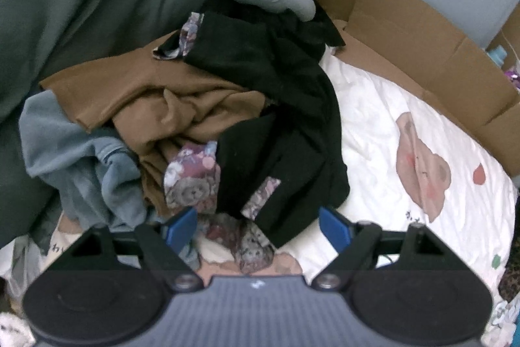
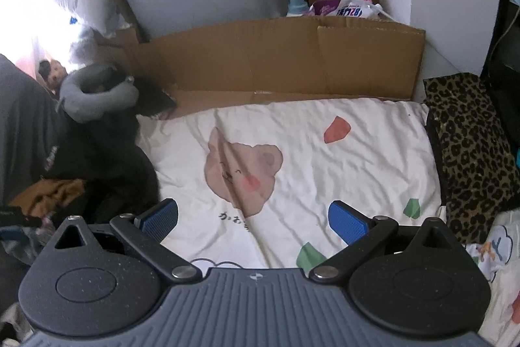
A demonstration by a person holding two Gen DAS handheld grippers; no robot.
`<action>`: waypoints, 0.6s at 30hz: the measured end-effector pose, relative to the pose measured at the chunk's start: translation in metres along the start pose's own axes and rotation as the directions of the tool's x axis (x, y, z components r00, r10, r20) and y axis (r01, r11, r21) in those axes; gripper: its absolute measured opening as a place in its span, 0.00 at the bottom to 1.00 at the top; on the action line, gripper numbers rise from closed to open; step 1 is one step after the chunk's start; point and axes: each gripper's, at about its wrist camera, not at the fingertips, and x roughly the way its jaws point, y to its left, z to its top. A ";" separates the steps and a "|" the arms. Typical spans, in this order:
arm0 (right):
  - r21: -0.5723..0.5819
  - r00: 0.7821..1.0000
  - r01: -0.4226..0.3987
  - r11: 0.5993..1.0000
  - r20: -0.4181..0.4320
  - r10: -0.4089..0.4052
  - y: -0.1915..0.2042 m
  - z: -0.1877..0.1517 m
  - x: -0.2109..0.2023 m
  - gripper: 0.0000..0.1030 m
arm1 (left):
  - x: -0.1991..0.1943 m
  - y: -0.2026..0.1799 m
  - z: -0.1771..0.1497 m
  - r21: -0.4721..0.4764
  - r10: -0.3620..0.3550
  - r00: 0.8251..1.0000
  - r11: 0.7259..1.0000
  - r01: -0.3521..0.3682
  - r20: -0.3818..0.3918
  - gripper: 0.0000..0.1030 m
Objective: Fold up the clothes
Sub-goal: 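Reach the left tool into the clothes pile toward the black garment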
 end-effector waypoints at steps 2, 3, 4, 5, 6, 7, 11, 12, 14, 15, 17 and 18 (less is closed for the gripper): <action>-0.005 1.000 -0.005 1.000 -0.011 0.005 0.000 -0.004 0.014 0.98 | 0.007 0.001 -0.001 -0.012 -0.006 1.000 1.000 0.006 0.023 0.82; -0.007 1.000 -0.011 1.000 -0.019 0.011 0.000 -0.006 0.021 0.98 | 0.011 0.002 -0.001 -0.019 -0.007 1.000 1.000 0.008 0.025 0.82; -0.006 0.999 -0.023 1.000 -0.033 0.023 0.000 -0.008 0.028 0.98 | 0.014 0.003 -0.001 -0.027 -0.009 1.000 1.000 0.009 0.027 0.82; 0.000 0.998 -0.036 0.999 -0.052 0.036 0.000 -0.009 0.036 0.98 | 0.018 0.004 -0.001 -0.034 -0.010 1.000 0.999 0.011 0.028 0.82; 0.009 0.996 -0.046 0.999 -0.073 0.047 0.002 -0.010 0.044 0.98 | 0.022 0.004 -0.001 -0.040 -0.013 0.999 0.999 0.014 0.031 0.82; 0.010 0.994 -0.059 0.998 -0.087 0.060 0.004 -0.012 0.051 0.98 | 0.025 0.005 -0.002 -0.040 -0.021 0.999 0.999 0.023 0.035 0.82; -0.037 0.986 -0.117 0.992 -0.122 0.112 0.018 -0.022 0.076 0.98 | 0.040 0.011 -0.005 -0.029 -0.010 0.998 1.000 0.012 0.059 0.82; -0.048 0.984 -0.130 0.990 -0.132 0.123 0.021 -0.024 0.083 0.98 | 0.044 0.015 -0.005 -0.034 -0.016 0.998 0.999 0.018 0.066 0.82; -0.065 0.977 -0.157 0.986 -0.153 0.145 0.028 -0.030 0.096 0.98 | 0.052 0.022 -0.006 -0.053 -0.010 0.997 0.999 0.015 0.081 0.82; -0.075 0.974 -0.170 0.983 -0.163 0.156 0.032 -0.032 0.102 0.98 | 0.057 0.026 -0.008 -0.062 -0.003 0.996 0.998 0.008 0.085 0.82; -0.102 0.971 -0.189 0.977 -0.169 0.170 0.040 -0.037 0.113 0.98 | 0.063 0.033 -0.012 -0.085 0.008 0.995 0.996 0.000 0.095 0.81; -0.113 0.970 -0.196 0.974 -0.170 0.175 0.043 -0.039 0.118 0.98 | 0.065 0.037 -0.014 -0.100 0.003 0.995 0.995 0.006 0.097 0.81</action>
